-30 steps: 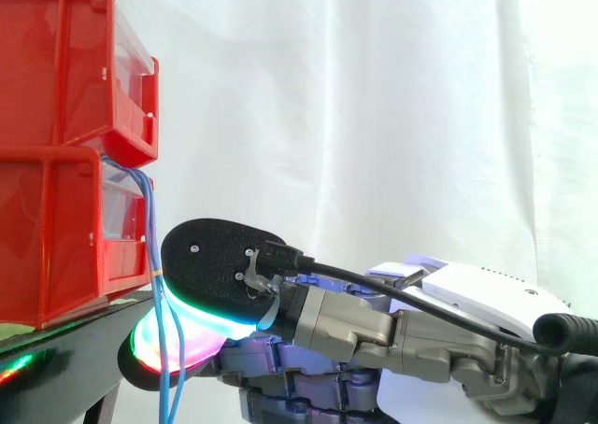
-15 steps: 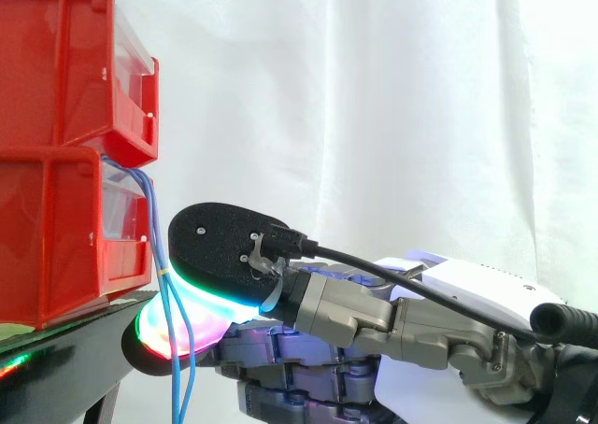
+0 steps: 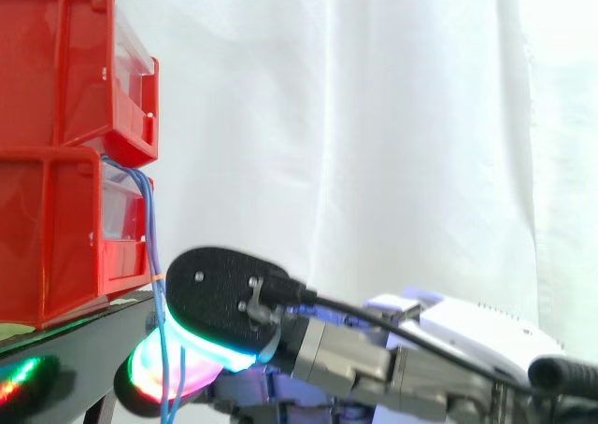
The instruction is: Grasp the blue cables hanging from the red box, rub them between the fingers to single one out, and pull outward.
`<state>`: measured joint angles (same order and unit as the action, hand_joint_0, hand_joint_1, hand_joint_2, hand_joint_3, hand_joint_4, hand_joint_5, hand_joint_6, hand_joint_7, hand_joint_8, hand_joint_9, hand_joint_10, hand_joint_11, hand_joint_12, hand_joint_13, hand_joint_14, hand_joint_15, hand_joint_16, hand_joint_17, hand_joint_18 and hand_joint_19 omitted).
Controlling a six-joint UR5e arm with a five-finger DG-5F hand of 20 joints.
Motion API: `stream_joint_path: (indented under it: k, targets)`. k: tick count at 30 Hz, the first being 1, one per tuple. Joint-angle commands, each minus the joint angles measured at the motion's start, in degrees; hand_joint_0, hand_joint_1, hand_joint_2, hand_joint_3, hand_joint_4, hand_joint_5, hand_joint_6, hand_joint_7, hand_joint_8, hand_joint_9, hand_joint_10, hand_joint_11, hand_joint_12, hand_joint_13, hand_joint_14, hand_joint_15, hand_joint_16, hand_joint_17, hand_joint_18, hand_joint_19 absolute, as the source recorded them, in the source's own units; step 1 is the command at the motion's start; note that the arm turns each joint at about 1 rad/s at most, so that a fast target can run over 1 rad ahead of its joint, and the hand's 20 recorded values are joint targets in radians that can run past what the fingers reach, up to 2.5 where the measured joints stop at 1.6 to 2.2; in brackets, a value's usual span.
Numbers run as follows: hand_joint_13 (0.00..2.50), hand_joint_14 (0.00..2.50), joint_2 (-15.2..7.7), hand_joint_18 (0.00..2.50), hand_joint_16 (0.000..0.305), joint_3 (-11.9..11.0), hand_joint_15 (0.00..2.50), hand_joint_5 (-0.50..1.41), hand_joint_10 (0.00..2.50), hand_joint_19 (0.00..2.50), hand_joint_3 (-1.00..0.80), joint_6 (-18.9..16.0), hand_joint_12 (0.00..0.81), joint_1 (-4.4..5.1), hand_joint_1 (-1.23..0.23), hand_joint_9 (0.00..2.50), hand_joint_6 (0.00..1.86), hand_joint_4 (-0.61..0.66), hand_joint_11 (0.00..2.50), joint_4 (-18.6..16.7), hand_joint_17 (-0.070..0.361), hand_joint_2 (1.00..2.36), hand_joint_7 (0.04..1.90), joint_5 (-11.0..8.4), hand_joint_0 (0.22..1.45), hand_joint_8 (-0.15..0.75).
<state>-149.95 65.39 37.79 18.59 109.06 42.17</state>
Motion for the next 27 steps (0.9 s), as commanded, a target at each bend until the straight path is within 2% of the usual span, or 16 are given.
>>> stream_joint_path:
  k: [1,7,13,18,27]
  targets:
    - [0.10,0.00,-1.1,0.00,0.038,-0.6,0.00,-0.16,0.00,0.00,-0.35,-0.7,0.353,-0.13,-0.64,0.29,0.50,0.31,0.00,-4.1,0.085,1.02,1.21,0.63,0.59,0.362]
    - [0.10,0.00,-1.2,0.00,0.037,-1.6,0.00,-0.16,0.00,0.00,-0.34,-1.2,0.352,-0.22,-0.64,0.29,0.50,0.31,0.00,-4.9,0.084,1.02,1.21,0.72,0.59,0.362]
    - [0.09,0.00,-1.3,0.00,0.038,-1.6,0.00,-0.16,0.00,0.00,-0.34,-1.6,0.352,-0.22,-0.64,0.29,0.50,0.32,0.00,-5.0,0.085,1.02,1.22,0.72,0.59,0.364]
    - [0.09,0.00,-2.7,0.00,0.038,-2.4,0.00,-0.16,0.00,0.00,-0.34,-2.8,0.345,-0.22,-0.64,0.29,0.50,0.31,0.00,-6.7,0.086,1.02,1.22,0.63,0.59,0.359]
    - [0.10,0.00,-2.6,0.00,0.038,-2.4,0.00,-0.16,0.00,0.00,-0.33,-3.9,0.352,-0.31,-0.64,0.29,0.50,0.31,0.00,-6.8,0.085,1.02,1.22,0.46,0.59,0.362]
